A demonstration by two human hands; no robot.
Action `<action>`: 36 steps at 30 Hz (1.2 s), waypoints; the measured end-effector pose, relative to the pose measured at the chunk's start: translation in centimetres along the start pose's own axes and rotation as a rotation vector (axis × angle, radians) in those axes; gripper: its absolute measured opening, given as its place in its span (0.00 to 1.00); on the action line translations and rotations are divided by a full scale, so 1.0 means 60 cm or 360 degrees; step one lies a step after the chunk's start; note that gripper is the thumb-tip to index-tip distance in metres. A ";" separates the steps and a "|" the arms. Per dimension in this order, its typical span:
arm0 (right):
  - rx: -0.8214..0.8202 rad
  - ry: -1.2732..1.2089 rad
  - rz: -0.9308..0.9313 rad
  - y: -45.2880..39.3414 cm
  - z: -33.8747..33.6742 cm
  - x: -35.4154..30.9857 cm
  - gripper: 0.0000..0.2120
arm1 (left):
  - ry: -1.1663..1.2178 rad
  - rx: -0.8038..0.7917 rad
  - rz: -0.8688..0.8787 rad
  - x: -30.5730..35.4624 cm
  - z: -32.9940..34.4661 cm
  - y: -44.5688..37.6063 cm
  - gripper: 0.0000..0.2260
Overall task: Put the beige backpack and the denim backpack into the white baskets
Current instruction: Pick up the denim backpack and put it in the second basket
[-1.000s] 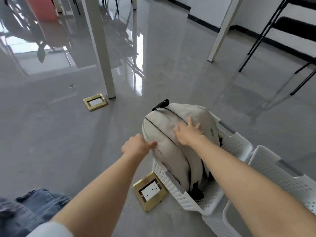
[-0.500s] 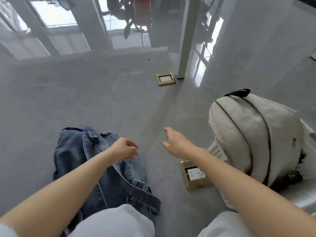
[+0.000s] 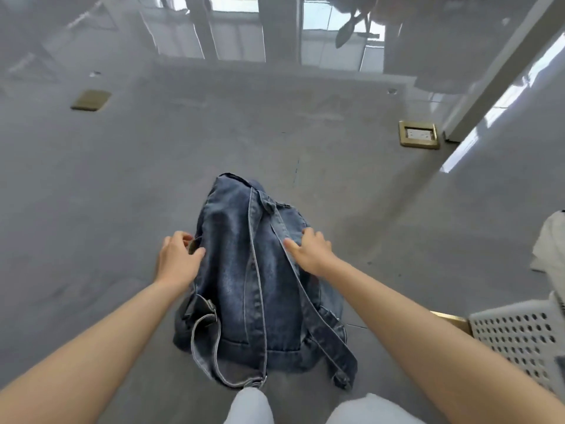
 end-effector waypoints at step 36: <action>-0.0281 -0.1179 0.0020 0.160 -0.127 0.028 0.15 | 0.1088 -0.0569 -0.0026 0.150 -0.073 0.040 0.06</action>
Point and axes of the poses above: each hand's wrist, its own y-axis away from the middle knuckle, its own z-axis out of the palm, x = y × z, the point moved 5 cm from there along -y, towards the middle knuckle, and after that the axes turned 7 degrees about z, right-handed, at the moved point
